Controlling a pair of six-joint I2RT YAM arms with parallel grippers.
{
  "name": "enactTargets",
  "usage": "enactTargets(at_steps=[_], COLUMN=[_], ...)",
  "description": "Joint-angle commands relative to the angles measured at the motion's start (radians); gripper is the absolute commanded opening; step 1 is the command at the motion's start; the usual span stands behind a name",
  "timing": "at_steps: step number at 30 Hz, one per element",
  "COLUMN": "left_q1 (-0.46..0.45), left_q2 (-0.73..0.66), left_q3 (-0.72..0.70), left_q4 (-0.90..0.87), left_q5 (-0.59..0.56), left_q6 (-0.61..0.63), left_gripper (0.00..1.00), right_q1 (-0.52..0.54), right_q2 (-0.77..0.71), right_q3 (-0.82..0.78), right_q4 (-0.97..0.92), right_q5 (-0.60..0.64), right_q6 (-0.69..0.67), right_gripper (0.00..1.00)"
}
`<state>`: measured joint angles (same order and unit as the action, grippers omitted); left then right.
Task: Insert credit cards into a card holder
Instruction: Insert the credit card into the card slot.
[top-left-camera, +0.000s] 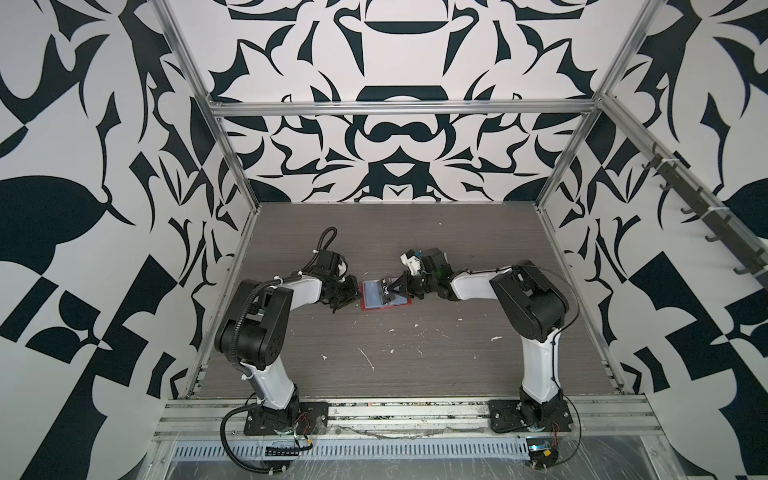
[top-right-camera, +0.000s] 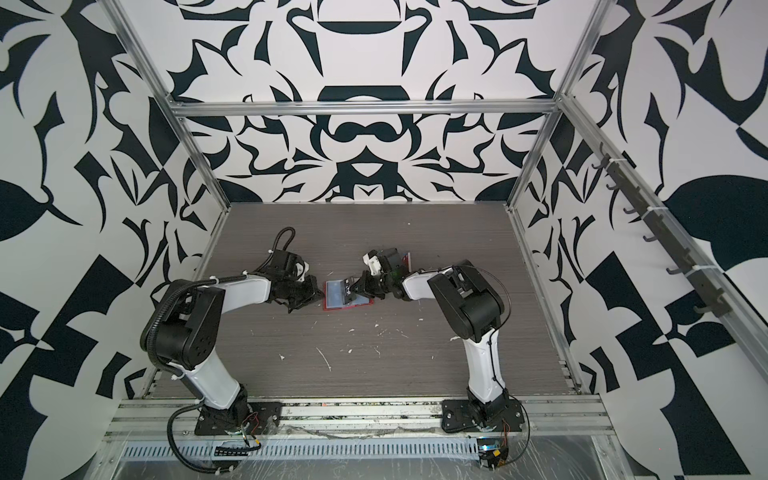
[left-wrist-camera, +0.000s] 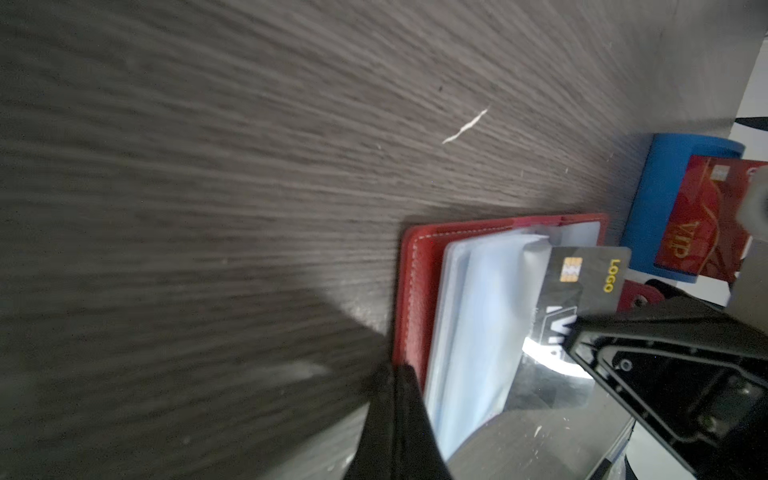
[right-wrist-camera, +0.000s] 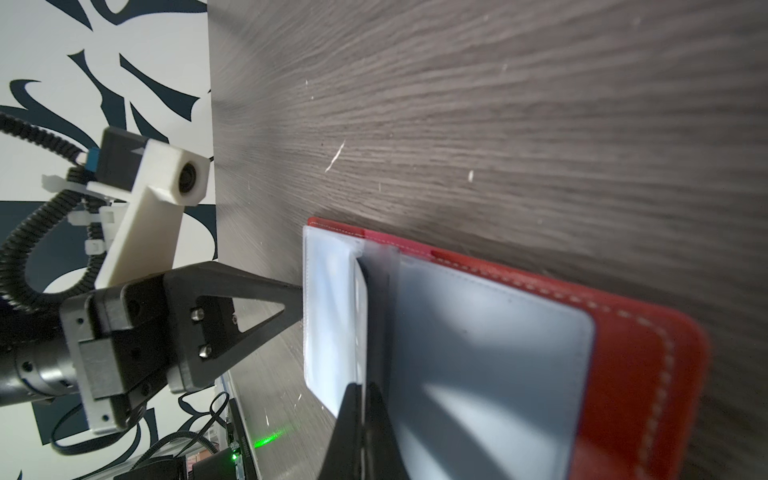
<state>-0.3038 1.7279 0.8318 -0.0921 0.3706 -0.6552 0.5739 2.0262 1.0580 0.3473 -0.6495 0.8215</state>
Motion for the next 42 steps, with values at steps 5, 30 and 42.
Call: enactTargets(at_steps=[5, 30, 42], left_q1=[-0.024, -0.026, -0.026], left_q2=[0.016, 0.017, 0.026], left_q3=[-0.047, -0.022, -0.013], left_q4=[-0.06, -0.101, -0.106], left_q5=[0.001, 0.007, 0.009], left_q6=[-0.037, 0.016, 0.022], left_gripper=[0.0, 0.0, 0.0], right_q1=[0.023, 0.088, 0.13], right_q2=[0.022, -0.079, -0.076], right_q3=[-0.016, 0.167, 0.28], right_q4=[0.045, -0.508, -0.69], right_q5=[0.037, 0.355, 0.498], right_q6=[0.03, -0.241, -0.32], right_gripper=[0.0, 0.46, 0.57])
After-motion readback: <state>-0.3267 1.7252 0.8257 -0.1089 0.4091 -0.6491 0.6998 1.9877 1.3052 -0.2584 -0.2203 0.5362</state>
